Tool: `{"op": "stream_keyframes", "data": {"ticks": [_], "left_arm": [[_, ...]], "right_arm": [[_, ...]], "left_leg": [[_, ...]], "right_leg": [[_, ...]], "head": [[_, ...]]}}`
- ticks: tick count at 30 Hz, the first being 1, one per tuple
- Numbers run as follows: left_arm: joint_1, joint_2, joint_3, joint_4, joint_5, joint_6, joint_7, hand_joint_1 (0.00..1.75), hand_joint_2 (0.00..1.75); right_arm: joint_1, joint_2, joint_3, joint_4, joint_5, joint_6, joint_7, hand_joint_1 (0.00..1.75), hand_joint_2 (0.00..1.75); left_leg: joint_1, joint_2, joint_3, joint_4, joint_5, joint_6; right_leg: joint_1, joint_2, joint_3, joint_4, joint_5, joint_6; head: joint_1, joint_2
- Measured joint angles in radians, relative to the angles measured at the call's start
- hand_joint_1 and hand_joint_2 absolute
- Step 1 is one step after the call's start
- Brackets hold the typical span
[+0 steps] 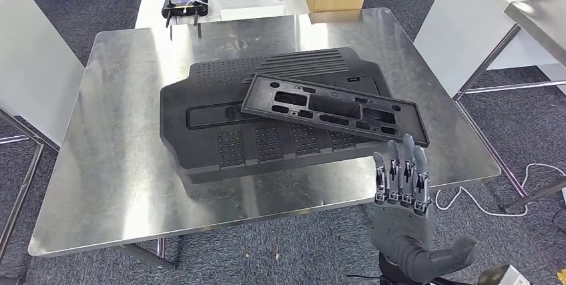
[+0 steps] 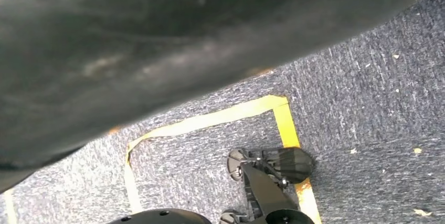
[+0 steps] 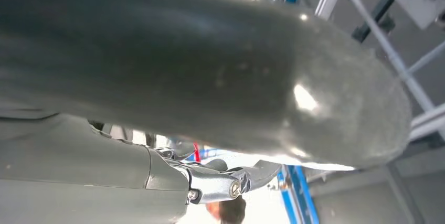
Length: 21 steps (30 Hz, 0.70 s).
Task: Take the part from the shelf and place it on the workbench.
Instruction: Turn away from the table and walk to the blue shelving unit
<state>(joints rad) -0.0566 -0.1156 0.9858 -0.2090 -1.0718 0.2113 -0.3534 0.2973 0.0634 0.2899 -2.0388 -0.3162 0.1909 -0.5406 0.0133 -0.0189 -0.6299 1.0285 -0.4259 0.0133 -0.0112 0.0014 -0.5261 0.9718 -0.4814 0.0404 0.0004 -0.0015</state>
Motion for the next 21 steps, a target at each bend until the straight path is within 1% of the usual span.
{"op": "stream_keyframes", "data": {"ticks": [7, 9, 14, 16, 17, 18, 19, 20, 21], "left_arm": [[0.001, -0.003, 0.008, 0.0, 0.002, -0.004, 0.008, 0.0, 0.0], [0.001, -0.003, 0.008, 0.0, 0.002, -0.007, 0.01, 0.0, 0.0], [0.002, -0.001, 0.013, 0.0, 0.0, -0.008, 0.013, 0.0, 0.0], [0.002, -0.001, 0.015, 0.0, -0.001, -0.008, 0.013, 0.0, 0.0], [0.002, -0.001, 0.015, 0.0, -0.002, -0.008, 0.013, 0.0, 0.0], [0.002, -0.001, 0.015, 0.0, -0.002, -0.008, 0.013, 0.0, 0.0], [0.001, -0.002, 0.016, 0.0, -0.003, -0.008, 0.013, 0.0, 0.0], [0.001, -0.002, 0.017, 0.0, -0.003, -0.008, 0.012, 0.0, 0.0], [0.001, -0.002, 0.018, 0.0, -0.003, -0.008, 0.01, 0.0, 0.0]], "right_arm": [[0.03, 0.024, -0.059, -0.034, 0.001, -0.047, 0.0, 0.0, 0.0], [0.033, 0.032, -0.075, -0.041, 0.0, -0.059, -0.002, 0.0, 0.0], [0.035, 0.048, -0.109, -0.052, -0.003, -0.073, -0.007, 0.0, 0.0], [0.036, 0.051, -0.117, -0.056, -0.006, -0.074, -0.007, 0.0, 0.0], [0.036, 0.053, -0.121, -0.059, -0.006, -0.075, -0.007, 0.0, 0.0], [0.036, 0.054, -0.124, -0.061, -0.007, -0.075, -0.007, 0.0, 0.0], [0.036, 0.055, -0.127, -0.064, -0.007, -0.076, -0.007, 0.0, 0.0], [0.036, 0.056, -0.131, -0.065, -0.005, -0.079, -0.008, 0.0, 0.0], [0.037, 0.057, -0.135, -0.065, -0.002, -0.083, -0.008, 0.0, 0.0]], "left_leg": [[0.0, 0.0, 0.001, 0.0, 0.0, 0.0], [-0.002, 0.0, 0.001, 0.001, -0.002, 0.002], [-0.012, 0.0, 0.005, 0.002, -0.01, 0.012], [-0.016, 0.0, 0.007, 0.001, -0.012, 0.018], [-0.015, 0.001, 0.01, -0.003, -0.01, 0.022], [-0.013, 0.002, 0.015, -0.008, -0.009, 0.027], [-0.01, 0.003, 0.02, -0.013, -0.008, 0.032], [-0.007, 0.005, 0.025, -0.016, -0.007, 0.036], [-0.007, 0.005, 0.026, -0.017, -0.008, 0.038]], "right_leg": [[0.0, 0.0, 0.001, 0.0, 0.0, 0.0], [-0.001, 0.0, 0.002, -0.001, 0.0, 0.002], [-0.009, 0.0, 0.006, -0.002, -0.003, 0.009], [-0.013, 0.0, 0.008, -0.003, -0.005, 0.013], [-0.014, 0.0, 0.009, -0.002, -0.007, 0.016], [-0.014, 0.0, 0.007, 0.009, -0.013, 0.017], [-0.012, 0.0, -0.004, 0.038, -0.028, 0.016], [-0.012, 0.0, -0.026, 0.087, -0.051, 0.011], [-0.011, 0.0, -0.062, 0.155, -0.08, 0.005]], "head": [[0.0, 0.0], [0.0, 0.0], [0.0, 0.0], [-0.001, 0.0], [-0.001, 0.0], [0.0, 0.0], [0.0, 0.0], [0.001, 0.0], [0.002, 0.0]]}}
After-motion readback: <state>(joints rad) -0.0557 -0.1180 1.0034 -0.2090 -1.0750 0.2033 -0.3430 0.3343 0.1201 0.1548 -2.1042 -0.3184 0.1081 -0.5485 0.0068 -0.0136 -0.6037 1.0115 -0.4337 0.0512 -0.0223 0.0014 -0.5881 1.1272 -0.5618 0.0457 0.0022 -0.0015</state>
